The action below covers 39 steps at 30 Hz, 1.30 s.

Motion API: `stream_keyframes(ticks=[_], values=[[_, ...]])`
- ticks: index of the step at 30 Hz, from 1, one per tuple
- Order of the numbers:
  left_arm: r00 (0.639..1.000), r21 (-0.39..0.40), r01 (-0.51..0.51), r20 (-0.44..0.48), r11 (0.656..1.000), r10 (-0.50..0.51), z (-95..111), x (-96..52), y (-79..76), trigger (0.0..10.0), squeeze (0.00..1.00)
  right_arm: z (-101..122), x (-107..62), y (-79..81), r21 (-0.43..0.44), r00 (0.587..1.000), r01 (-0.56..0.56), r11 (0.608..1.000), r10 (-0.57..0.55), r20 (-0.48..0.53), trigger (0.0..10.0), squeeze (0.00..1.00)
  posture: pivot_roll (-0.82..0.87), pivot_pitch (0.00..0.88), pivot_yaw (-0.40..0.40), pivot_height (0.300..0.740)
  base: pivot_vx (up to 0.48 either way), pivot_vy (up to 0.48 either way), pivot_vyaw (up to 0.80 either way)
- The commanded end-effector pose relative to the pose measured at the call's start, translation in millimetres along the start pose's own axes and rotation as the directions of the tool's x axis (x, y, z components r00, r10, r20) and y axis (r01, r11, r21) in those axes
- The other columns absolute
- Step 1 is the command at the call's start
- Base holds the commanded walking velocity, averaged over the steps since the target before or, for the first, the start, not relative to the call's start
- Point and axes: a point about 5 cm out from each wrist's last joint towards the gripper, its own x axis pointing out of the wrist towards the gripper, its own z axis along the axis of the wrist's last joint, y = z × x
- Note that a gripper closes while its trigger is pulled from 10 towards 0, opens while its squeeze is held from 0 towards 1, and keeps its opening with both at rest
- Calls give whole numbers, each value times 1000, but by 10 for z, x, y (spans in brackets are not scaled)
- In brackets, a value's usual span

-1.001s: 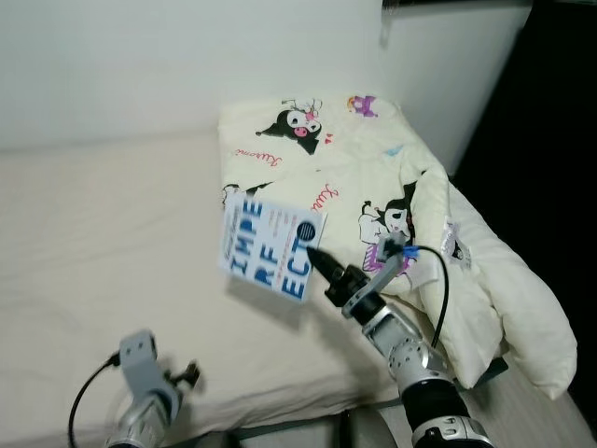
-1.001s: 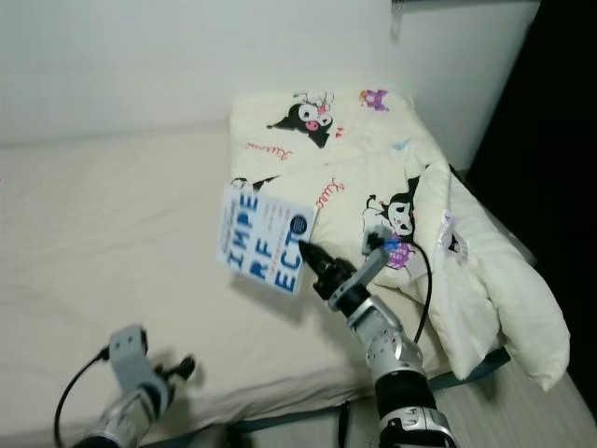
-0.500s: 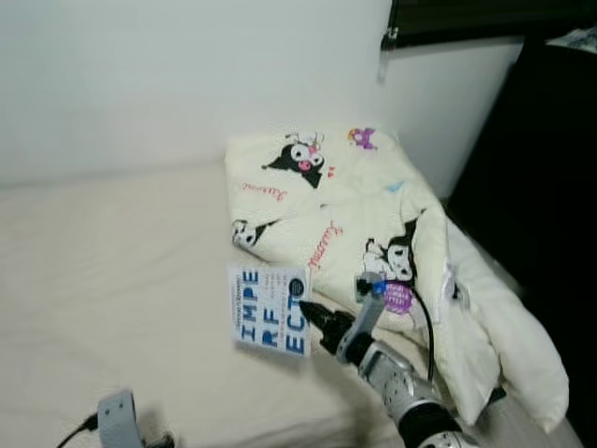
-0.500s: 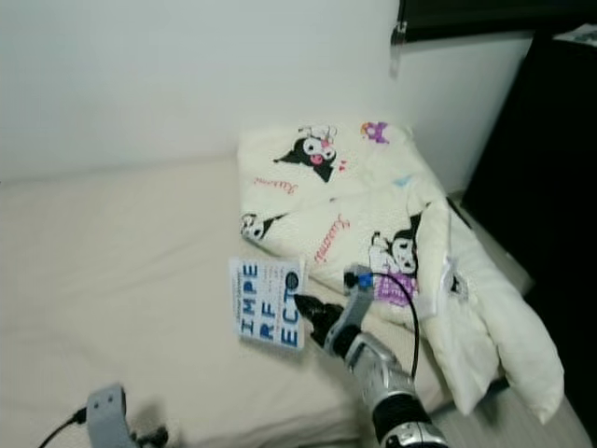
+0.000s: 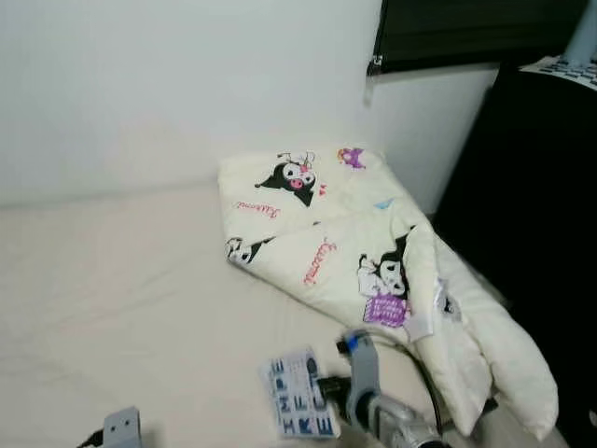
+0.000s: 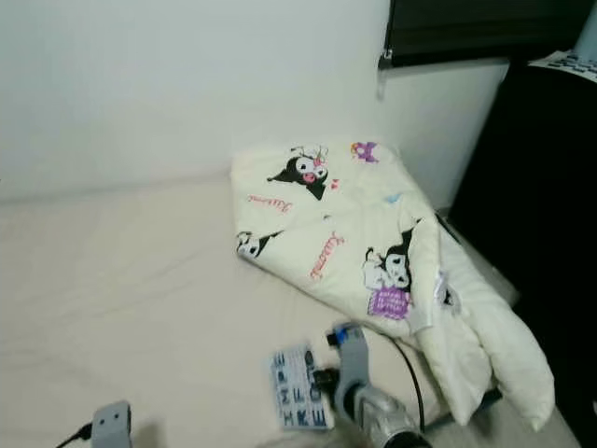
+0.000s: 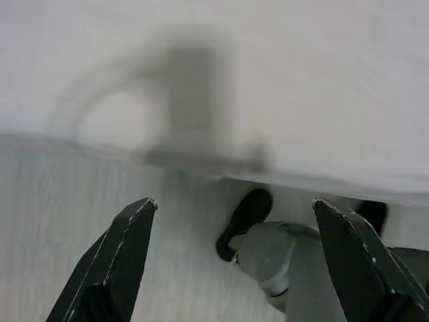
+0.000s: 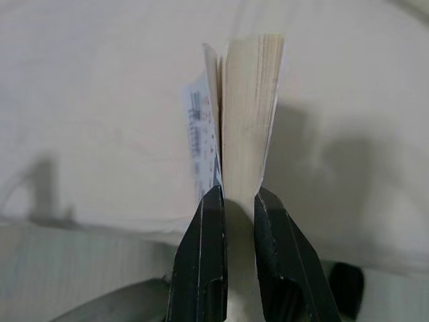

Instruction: Clean up the room

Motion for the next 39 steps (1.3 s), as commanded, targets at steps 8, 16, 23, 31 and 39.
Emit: stream_keyframes(ticks=[8, 16, 23, 31, 39], values=[[997, 101, 56, -57, 993, -50, -153, -18, -73, 10000, 0, 46, 74, 181, -122, 996, -86, 989, 86, -7, 10000, 0, -12, 58, -5, 740, 0, 0, 800], [995, 131, 79, -69, 988, -70, -174, -21, -79, 10000, 0, 110, 91, 217, -178, 995, -93, 980, 99, 25, 10000, 0, -10, 59, 0, 740, 0, 0, 800], [995, 105, 90, -58, 990, -84, -163, -21, -92, 10000, 0, 190, 104, 271, -190, 987, -127, 973, 142, 69, 10000, 0, -10, 64, 2, 740, 0, 0, 800], [994, 160, 95, -76, 983, -84, -190, -27, -71, 10000, 0, 247, 130, 361, -217, 978, -163, 962, 187, 92, 10000, 0, -7, 66, 11, 740, 0, -475, 800], [994, 153, 81, -81, 985, -69, -206, -32, -28, 10000, 0, 364, 143, 426, -196, 960, -196, 961, 229, 160, 10000, 0, 5, 75, 11, 740, 0, 0, 800]])
